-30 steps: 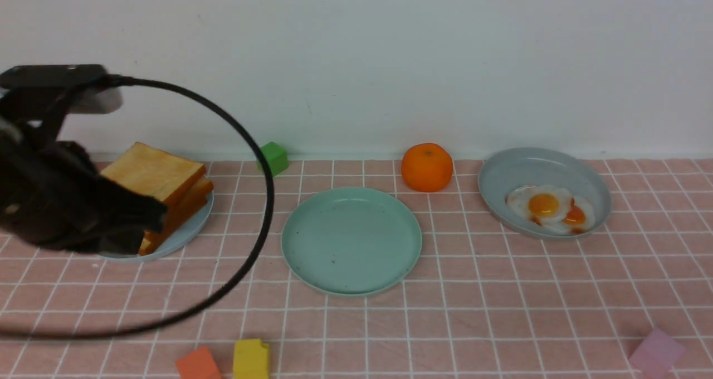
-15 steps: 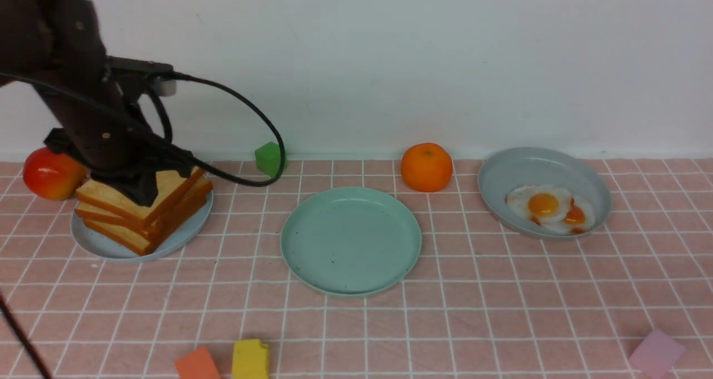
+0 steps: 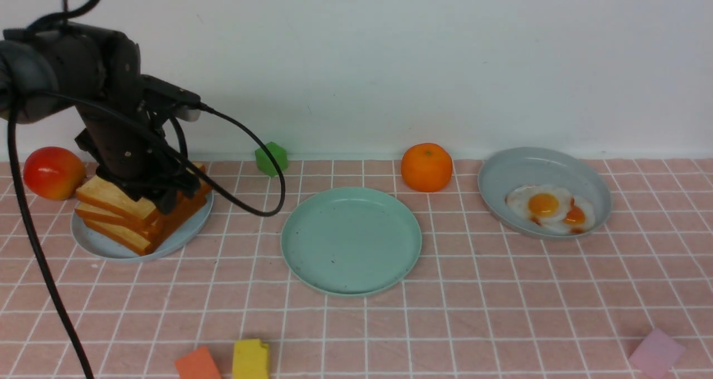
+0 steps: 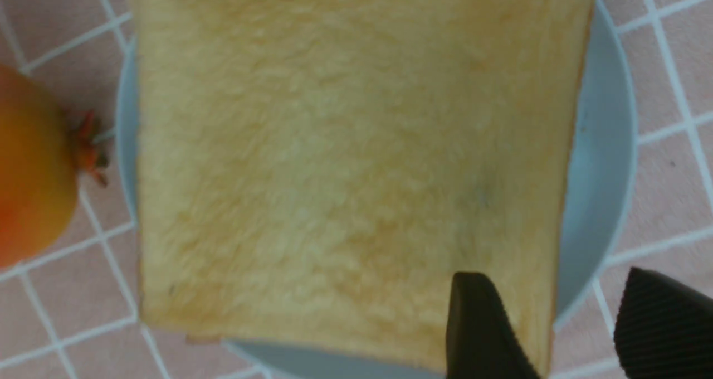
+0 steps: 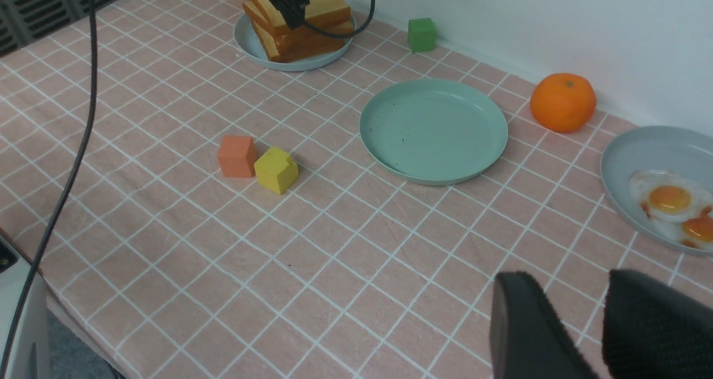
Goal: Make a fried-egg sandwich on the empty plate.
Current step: Use the left arm to grab a slice of bread
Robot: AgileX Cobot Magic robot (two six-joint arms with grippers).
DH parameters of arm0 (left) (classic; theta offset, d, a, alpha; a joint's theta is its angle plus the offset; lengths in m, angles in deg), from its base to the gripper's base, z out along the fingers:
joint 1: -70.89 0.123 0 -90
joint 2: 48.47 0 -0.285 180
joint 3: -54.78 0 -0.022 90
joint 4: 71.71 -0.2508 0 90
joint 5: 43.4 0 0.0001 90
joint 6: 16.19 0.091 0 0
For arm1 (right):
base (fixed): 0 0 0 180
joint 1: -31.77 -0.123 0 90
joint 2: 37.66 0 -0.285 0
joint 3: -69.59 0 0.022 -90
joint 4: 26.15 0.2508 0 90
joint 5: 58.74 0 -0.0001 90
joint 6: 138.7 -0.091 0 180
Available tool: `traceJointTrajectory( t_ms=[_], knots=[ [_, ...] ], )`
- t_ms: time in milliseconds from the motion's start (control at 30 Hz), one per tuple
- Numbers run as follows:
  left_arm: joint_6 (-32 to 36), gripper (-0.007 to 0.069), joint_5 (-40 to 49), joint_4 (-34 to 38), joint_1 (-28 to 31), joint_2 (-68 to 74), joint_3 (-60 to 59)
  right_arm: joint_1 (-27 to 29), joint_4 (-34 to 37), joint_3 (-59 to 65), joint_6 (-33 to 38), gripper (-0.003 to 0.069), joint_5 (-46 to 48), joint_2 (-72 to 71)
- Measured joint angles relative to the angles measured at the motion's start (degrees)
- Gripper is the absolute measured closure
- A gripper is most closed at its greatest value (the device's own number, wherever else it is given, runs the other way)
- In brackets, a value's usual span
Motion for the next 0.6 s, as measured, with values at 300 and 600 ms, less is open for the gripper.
traceJointTrajectory(
  t_ms=[300,600],
  knots=[
    [-0.05,0.0265,-5.05,-1.81,0.00,1.62,0.04,0.00,0.06,0.00,-2.57,0.0418,0.00,0.00],
    [-0.05,0.0354,-5.67,-2.46,0.00,3.03,0.46,0.00,0.10,0.00,-2.68,0.0421,0.00,0.00]
  ],
)
